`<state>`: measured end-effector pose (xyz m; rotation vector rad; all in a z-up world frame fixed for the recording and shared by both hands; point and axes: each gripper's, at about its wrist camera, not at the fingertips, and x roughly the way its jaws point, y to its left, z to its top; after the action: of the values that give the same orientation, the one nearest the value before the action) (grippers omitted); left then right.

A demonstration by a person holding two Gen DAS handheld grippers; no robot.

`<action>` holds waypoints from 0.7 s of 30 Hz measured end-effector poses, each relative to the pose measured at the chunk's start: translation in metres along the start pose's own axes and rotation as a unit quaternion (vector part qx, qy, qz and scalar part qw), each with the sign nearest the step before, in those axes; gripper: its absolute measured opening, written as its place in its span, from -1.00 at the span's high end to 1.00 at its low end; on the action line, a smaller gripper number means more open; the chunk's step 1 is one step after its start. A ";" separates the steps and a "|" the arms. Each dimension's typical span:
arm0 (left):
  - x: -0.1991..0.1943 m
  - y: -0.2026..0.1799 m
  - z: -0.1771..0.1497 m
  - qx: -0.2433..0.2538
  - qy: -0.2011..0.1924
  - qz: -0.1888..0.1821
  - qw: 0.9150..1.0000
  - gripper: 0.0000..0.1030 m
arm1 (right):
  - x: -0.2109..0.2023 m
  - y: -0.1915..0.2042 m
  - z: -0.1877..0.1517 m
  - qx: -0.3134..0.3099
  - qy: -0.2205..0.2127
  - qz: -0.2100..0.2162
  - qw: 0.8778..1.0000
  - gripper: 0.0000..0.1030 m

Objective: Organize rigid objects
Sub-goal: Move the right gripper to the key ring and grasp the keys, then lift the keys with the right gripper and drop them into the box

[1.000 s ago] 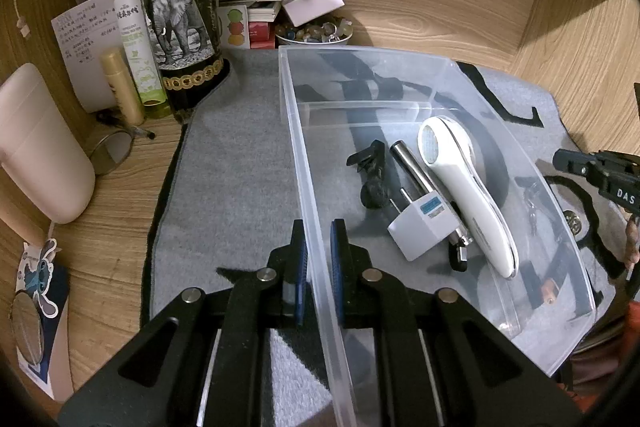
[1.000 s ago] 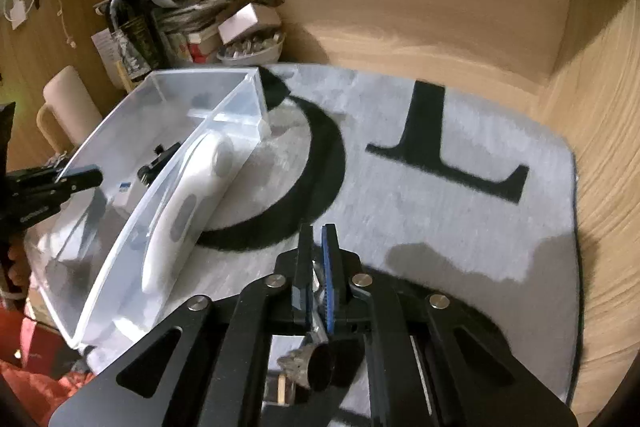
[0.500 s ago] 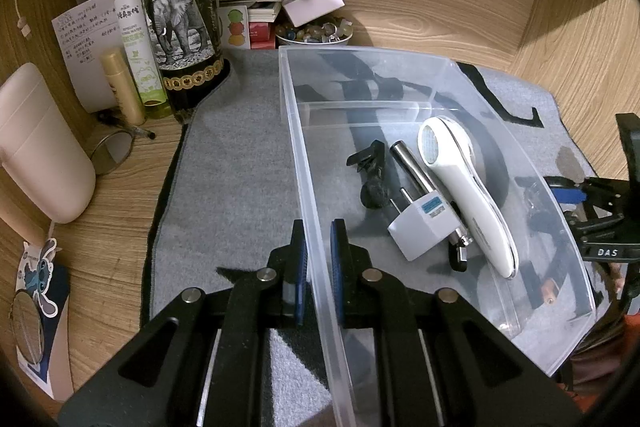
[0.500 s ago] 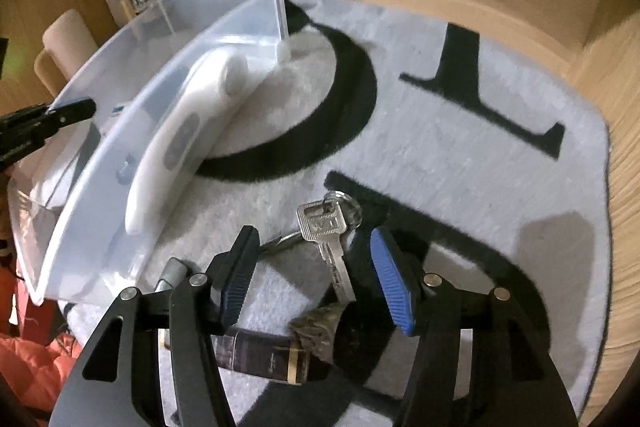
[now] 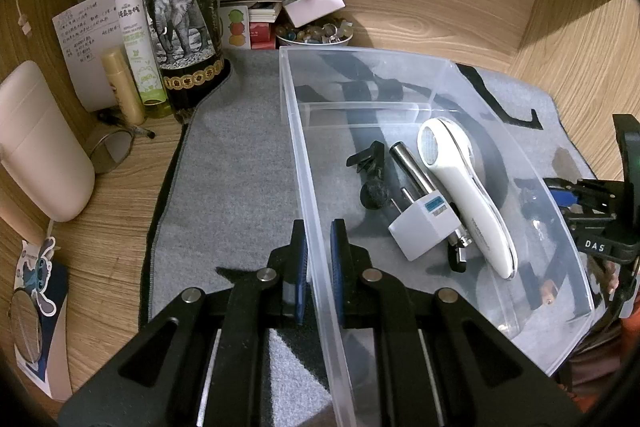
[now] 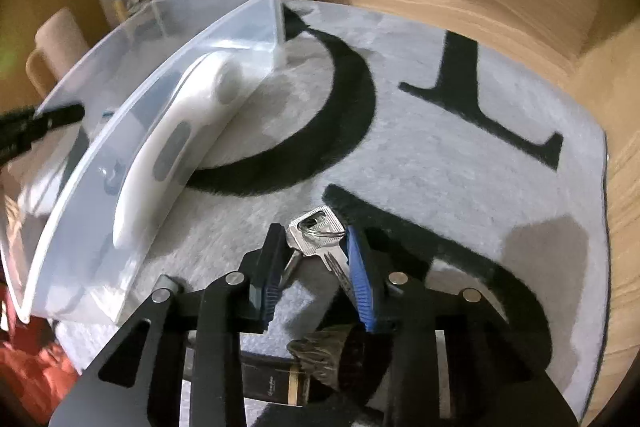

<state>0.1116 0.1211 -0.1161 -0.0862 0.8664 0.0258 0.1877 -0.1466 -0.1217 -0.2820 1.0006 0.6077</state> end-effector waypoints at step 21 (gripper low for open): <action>-0.001 -0.003 0.001 0.002 0.001 0.004 1.000 0.80 | -0.061 0.011 0.028 0.008 -0.123 -0.009 0.992 0.44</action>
<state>0.1123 0.1177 -0.1147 -0.0787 0.8681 0.0305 0.1765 -0.1457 -0.0546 -0.1967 0.7642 0.6021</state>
